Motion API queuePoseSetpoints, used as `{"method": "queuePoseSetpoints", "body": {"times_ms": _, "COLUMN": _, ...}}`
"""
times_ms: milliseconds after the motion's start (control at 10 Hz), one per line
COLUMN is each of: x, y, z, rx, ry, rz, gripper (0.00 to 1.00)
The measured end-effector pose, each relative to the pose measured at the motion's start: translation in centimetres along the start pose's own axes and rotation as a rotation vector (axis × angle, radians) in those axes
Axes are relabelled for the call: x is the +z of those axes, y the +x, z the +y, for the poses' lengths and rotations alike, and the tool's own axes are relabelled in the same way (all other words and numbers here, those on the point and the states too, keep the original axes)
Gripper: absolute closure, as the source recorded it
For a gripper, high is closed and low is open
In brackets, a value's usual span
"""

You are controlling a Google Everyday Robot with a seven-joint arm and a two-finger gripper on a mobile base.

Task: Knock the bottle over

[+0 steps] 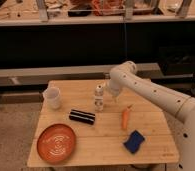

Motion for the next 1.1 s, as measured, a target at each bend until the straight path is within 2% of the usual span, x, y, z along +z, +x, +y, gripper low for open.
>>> {"method": "queuePoseSetpoints", "body": {"times_ms": 600, "x": 0.0, "y": -0.9, "z": -0.9, "rx": -0.035, "ry": 0.007, "rz": -0.025, "gripper": 0.27}}
{"method": "queuePoseSetpoints", "body": {"times_ms": 800, "x": 0.2, "y": -1.7, "z": -1.9, "rx": -0.053, "ry": 0.009, "rz": -0.036, "gripper": 0.20}}
{"method": "queuePoseSetpoints", "body": {"times_ms": 900, "x": 0.1, "y": -1.8, "z": -2.0, "rx": -0.060, "ry": 0.010, "rz": -0.040, "gripper": 0.23}}
{"method": "queuePoseSetpoints", "body": {"times_ms": 1100, "x": -0.1, "y": -1.7, "z": -1.7, "rx": -0.072, "ry": 0.010, "rz": -0.046, "gripper": 0.40}}
